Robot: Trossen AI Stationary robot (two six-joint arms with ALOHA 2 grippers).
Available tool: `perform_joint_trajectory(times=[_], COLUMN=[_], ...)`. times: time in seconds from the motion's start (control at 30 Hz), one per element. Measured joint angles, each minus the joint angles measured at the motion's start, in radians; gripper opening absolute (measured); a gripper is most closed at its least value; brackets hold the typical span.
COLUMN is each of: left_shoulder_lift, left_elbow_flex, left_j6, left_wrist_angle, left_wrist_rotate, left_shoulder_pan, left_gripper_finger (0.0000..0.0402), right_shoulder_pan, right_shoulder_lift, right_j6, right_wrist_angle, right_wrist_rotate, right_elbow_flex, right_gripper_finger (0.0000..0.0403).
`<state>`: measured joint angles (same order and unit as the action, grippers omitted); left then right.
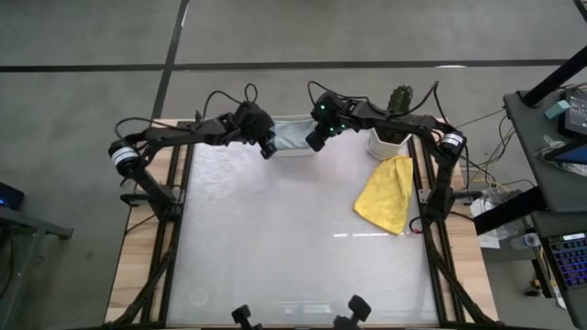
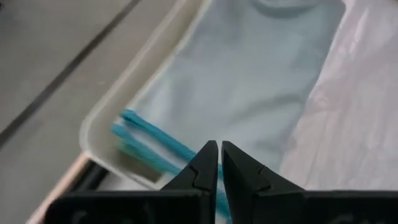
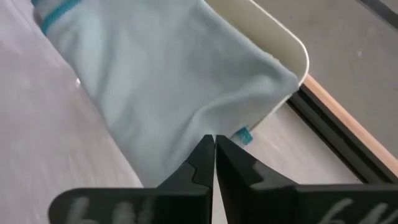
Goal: Fold microfiber towels
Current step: Put the light blue cloth into the bin
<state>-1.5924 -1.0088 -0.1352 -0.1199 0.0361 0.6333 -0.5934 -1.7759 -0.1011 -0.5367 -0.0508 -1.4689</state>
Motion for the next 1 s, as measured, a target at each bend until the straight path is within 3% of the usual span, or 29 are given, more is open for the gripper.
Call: perform_joint_trajectory(times=[0.37, 0.67, 1.0], left_shoulder_lift=[-0.098, -0.015, -0.076], left_elbow_flex=[0.0, -0.014, -0.014], left_j6=[-0.001, -0.005, -0.056], left_wrist_angle=[0.03, 0.02, 0.261], left_wrist_rotate=[0.0, -0.02, -0.067], left_shoulder_pan=[-0.007, -0.006, 0.009], left_gripper_finger=[0.0008, 0.0008, 0.0008], right_shoulder_pan=[0.039, 0.024, -0.006], right_shoulder_lift=[-0.008, -0.006, -0.011], right_j6=[0.001, 0.009, 0.034], right_wrist_angle=[-0.001, 0.004, 0.085], right_wrist_rotate=[0.0, 0.061, 0.079], right_elbow_flex=[0.0, -0.03, -0.054], right_gripper_finger=[0.0008, 0.0008, 0.0008])
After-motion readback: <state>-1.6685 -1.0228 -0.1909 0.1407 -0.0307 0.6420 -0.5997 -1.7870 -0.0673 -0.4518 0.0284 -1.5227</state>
